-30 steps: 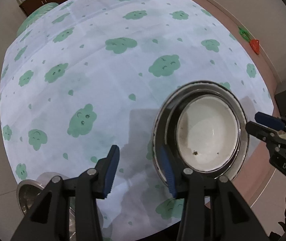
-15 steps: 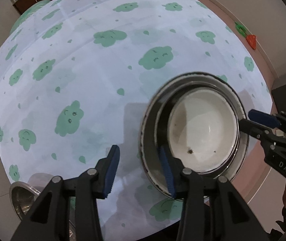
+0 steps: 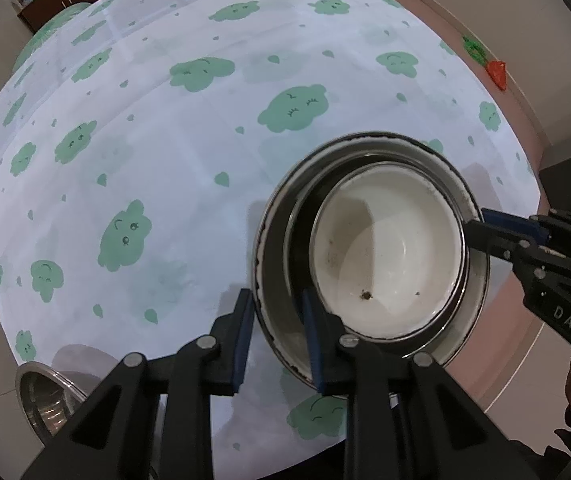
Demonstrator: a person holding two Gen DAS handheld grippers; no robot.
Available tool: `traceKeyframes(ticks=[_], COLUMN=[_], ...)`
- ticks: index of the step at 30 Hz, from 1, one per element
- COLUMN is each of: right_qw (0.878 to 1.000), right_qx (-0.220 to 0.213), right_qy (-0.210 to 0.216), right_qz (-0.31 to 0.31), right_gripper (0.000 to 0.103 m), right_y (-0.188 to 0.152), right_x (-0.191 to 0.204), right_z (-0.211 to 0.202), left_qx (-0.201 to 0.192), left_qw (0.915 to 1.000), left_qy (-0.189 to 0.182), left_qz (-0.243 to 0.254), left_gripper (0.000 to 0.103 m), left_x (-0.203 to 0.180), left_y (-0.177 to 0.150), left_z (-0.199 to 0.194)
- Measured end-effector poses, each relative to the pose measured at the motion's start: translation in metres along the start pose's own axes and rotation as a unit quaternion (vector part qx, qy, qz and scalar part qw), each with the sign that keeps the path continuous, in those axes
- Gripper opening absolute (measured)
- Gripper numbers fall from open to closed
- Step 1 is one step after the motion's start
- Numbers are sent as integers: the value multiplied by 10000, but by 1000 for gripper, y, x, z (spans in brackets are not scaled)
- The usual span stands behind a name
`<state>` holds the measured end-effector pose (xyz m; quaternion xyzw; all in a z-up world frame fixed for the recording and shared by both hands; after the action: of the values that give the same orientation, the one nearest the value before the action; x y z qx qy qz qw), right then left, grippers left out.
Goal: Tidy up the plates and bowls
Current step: 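Close the left gripper on the rim of the stacked bowls, then lift and carry the bowl stack with left gripper toward the tablecloth edge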
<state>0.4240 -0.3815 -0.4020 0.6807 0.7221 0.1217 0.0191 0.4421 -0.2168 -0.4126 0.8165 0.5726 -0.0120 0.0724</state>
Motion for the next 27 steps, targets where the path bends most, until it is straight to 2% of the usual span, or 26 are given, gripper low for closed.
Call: traceKeyframes(ticks=[11, 27], right_qw=[9999, 9991], right_qx=[81, 57], right_qy=[-73, 18], right_qz=[-73, -418], right_gripper=[17, 17], right_y=[0, 13], right_x=[2, 40], right_z=[-1, -10], left_qx=[-17, -212], left_qw=[9999, 9982], left_qy=[-5, -32], left_qz=[-121, -552], left_gripper=[21, 21], left_x=[3, 36], left_y=[-4, -15], left_z=[-10, -36])
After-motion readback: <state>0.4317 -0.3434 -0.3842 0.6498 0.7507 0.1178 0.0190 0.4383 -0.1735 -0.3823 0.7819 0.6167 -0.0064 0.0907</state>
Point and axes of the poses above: each gripper's, at about its wrist camera, not at the fingertips, and z roughly the way its jaws point, x to its left, y to its top, the point moved 10 cm from there along z, roughly the way its jaws point, and after that the axes turned 3 degrees about -y, right-handed, at the moved point
